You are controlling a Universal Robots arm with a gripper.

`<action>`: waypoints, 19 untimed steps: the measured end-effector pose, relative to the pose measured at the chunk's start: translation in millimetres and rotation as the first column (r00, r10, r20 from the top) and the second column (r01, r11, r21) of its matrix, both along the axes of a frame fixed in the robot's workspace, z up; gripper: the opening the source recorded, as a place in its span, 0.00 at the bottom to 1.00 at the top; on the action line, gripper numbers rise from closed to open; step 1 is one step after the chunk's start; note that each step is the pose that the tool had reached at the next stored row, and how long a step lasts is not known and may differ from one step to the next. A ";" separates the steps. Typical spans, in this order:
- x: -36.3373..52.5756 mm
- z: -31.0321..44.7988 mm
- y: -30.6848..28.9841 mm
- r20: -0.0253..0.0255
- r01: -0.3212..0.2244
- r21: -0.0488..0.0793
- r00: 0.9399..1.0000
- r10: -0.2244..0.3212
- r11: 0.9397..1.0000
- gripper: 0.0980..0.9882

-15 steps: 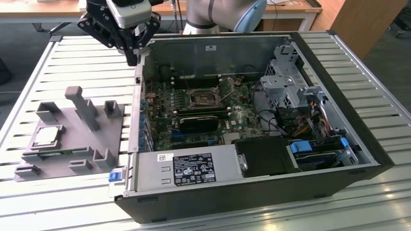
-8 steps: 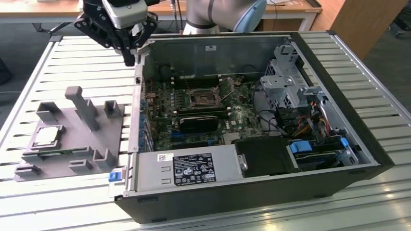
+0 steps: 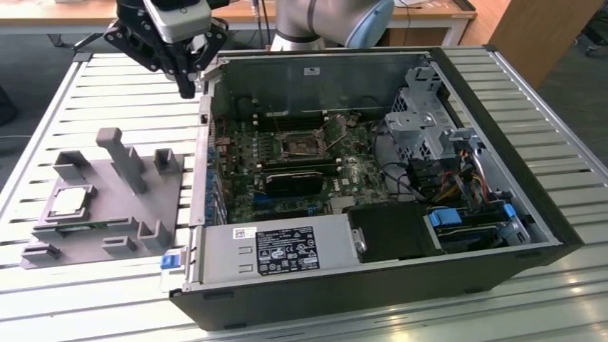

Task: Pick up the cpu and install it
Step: 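Reach for the cpu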

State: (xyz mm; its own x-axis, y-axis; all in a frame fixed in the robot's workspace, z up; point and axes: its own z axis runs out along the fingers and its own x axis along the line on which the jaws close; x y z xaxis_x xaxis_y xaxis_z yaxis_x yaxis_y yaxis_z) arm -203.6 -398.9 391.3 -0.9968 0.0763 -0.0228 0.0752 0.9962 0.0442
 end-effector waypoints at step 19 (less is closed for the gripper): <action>-12.8 -0.5 0.0 0.000 0.000 0.000 1.000 0.000 1.000 0.01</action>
